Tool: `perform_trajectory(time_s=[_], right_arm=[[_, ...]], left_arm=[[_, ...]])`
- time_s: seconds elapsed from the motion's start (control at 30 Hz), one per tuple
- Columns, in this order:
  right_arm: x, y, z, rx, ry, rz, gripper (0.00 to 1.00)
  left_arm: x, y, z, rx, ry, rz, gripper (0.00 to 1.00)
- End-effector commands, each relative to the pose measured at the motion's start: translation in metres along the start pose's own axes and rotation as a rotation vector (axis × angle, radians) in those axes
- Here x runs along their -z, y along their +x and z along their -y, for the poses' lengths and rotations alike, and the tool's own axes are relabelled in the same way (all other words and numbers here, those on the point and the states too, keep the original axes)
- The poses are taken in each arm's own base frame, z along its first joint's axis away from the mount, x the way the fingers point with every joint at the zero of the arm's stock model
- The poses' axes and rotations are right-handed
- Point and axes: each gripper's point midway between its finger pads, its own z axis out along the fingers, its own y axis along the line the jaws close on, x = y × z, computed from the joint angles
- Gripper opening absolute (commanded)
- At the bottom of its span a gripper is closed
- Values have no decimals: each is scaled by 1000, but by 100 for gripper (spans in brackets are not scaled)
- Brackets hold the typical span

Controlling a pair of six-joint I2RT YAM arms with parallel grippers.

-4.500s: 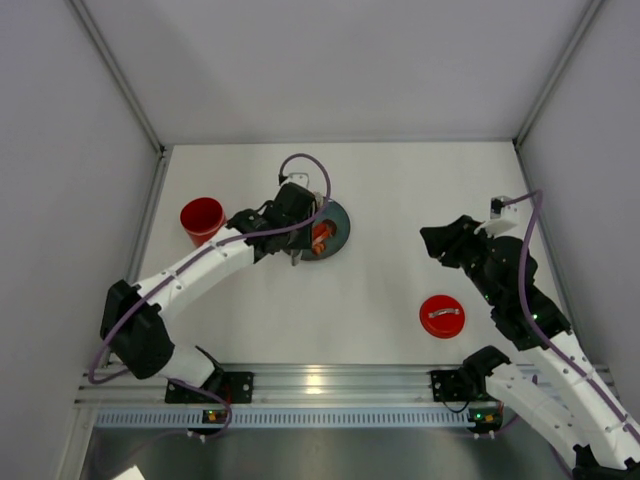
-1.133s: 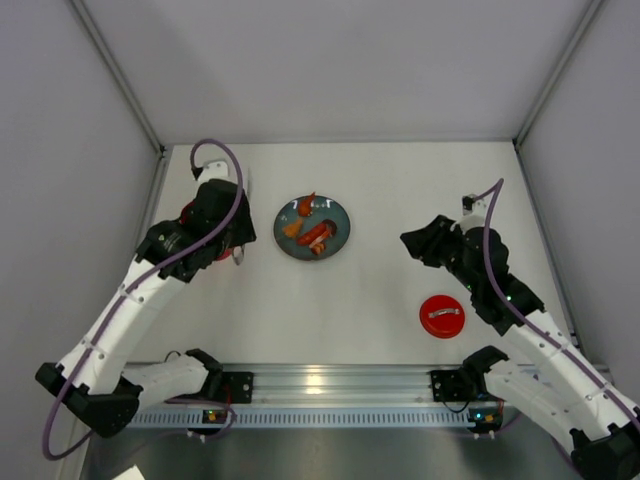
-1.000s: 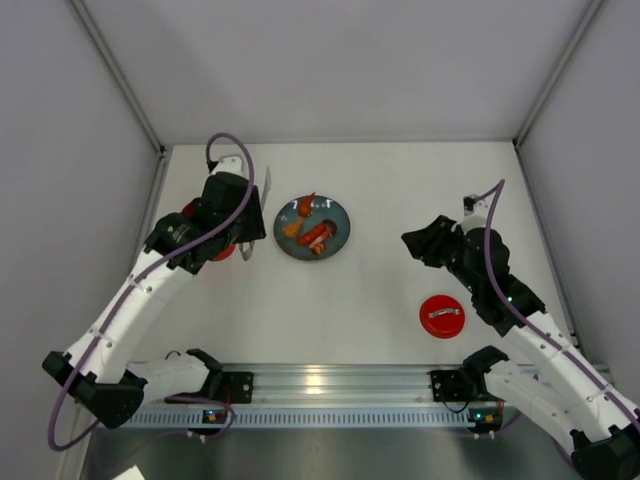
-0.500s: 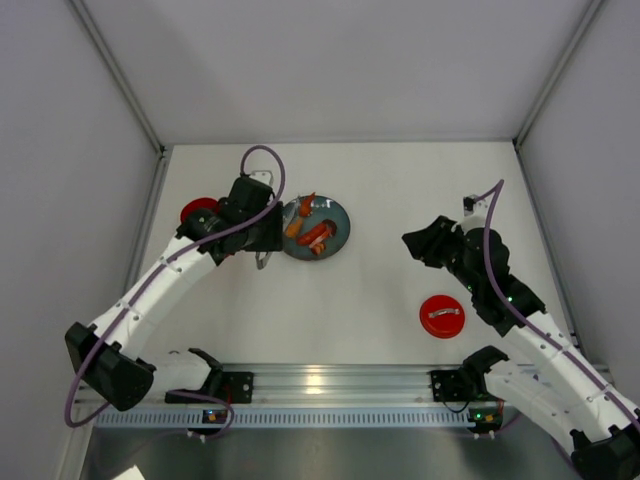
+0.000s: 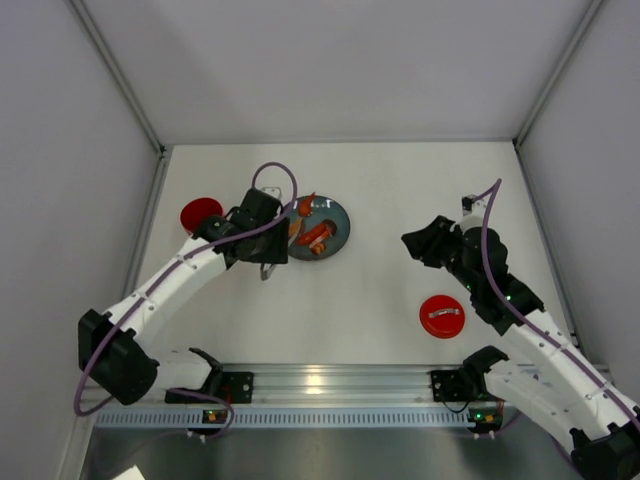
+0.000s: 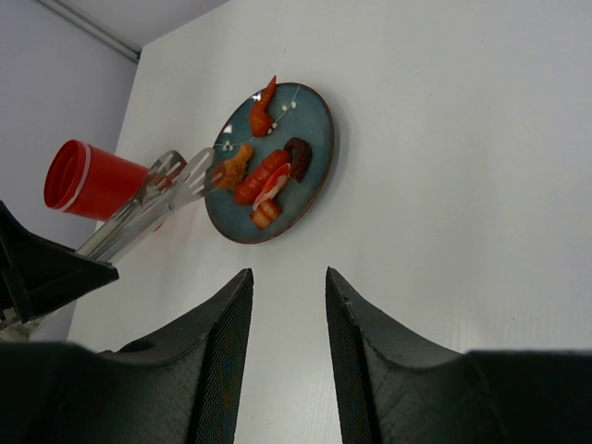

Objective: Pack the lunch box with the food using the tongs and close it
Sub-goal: Pick up the fake food from the plate.

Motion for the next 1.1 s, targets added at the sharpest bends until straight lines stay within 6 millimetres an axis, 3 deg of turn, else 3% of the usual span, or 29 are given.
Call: perform_trajectory(time_s=[0.0, 0.23, 1.07], right_arm=[[2, -9, -11, 12, -30, 24, 37], [3, -5, -7, 14, -21, 22, 37], [2, -2, -2, 16, -9, 19, 37]], left_arm=[[-10, -17, 9, -2, 28, 50, 58], [-21, -22, 7, 5, -3, 61, 58], [-44, -7, 0, -7, -55, -5, 56]])
